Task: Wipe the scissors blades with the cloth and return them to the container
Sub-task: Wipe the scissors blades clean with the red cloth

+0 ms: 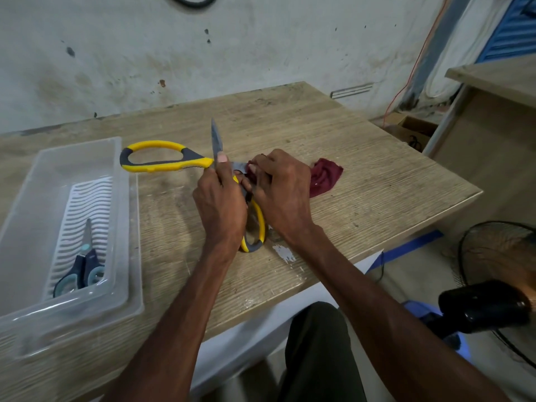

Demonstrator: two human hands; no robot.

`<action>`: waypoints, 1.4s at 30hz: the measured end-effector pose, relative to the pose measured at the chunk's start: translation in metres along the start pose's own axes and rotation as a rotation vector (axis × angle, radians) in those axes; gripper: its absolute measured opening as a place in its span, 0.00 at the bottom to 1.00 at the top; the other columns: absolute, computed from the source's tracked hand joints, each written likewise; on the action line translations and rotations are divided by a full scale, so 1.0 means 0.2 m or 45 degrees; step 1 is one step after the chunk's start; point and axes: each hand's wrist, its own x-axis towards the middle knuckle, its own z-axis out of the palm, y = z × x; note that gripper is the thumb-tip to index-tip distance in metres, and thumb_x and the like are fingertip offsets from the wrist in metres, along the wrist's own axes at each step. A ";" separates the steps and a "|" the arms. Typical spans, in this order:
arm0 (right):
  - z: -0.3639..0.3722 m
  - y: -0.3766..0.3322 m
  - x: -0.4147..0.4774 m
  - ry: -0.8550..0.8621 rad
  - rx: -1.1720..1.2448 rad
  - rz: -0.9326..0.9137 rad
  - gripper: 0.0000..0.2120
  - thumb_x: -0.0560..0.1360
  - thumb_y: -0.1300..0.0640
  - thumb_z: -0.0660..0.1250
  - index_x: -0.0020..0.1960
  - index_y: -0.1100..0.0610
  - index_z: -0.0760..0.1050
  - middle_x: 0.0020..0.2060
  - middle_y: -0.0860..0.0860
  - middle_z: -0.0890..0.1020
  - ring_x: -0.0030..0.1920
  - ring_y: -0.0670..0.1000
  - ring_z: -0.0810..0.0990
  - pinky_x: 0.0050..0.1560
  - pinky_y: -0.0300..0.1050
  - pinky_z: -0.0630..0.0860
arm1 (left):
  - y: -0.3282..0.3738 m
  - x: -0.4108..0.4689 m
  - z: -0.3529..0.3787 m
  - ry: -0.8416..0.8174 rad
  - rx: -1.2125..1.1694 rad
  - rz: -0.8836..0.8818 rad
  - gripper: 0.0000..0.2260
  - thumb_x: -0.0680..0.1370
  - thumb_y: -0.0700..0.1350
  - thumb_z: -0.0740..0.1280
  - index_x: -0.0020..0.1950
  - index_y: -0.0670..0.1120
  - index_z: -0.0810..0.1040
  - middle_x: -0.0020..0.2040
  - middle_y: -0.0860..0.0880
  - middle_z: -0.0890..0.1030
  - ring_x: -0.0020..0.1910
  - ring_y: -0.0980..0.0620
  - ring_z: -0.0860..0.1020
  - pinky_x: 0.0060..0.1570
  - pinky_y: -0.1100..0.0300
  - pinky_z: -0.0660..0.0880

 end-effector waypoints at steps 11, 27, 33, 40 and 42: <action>-0.03 0.08 0.00 0.090 0.070 0.099 0.06 0.71 0.61 0.68 0.36 0.60 0.80 0.29 0.54 0.78 0.31 0.53 0.75 0.32 0.51 0.72 | -0.03 0.02 0.01 -0.010 -0.099 -0.050 0.25 0.82 0.55 0.52 0.42 0.39 0.79 0.37 0.47 0.82 0.40 0.46 0.80 0.44 0.55 0.74; -0.04 0.06 0.03 0.059 0.042 0.085 0.12 0.70 0.60 0.63 0.30 0.63 0.76 0.26 0.56 0.76 0.27 0.54 0.74 0.30 0.49 0.72 | -0.01 0.00 0.02 -0.065 -0.058 -0.052 0.25 0.80 0.59 0.52 0.39 0.42 0.78 0.39 0.45 0.81 0.43 0.39 0.79 0.51 0.43 0.75; 0.01 -0.05 -0.01 -0.058 0.057 -0.014 0.09 0.69 0.65 0.68 0.30 0.61 0.74 0.25 0.54 0.74 0.27 0.54 0.72 0.28 0.51 0.70 | 0.00 0.00 0.00 -0.105 0.034 -0.057 0.19 0.83 0.51 0.52 0.41 0.43 0.75 0.35 0.52 0.75 0.38 0.51 0.71 0.39 0.62 0.59; -0.10 0.07 0.05 -0.084 0.231 0.306 0.04 0.72 0.57 0.71 0.43 0.54 0.84 0.33 0.49 0.80 0.36 0.46 0.77 0.42 0.50 0.75 | 0.00 0.01 0.02 -0.073 -0.073 -0.070 0.24 0.82 0.53 0.52 0.29 0.49 0.74 0.28 0.51 0.79 0.30 0.45 0.79 0.39 0.44 0.78; -0.10 0.07 0.03 -0.156 0.235 0.321 0.06 0.72 0.56 0.72 0.48 0.53 0.84 0.39 0.51 0.80 0.42 0.47 0.78 0.44 0.49 0.76 | 0.00 0.01 0.02 -0.078 -0.069 -0.067 0.24 0.82 0.55 0.52 0.30 0.48 0.75 0.29 0.49 0.80 0.30 0.45 0.79 0.39 0.44 0.78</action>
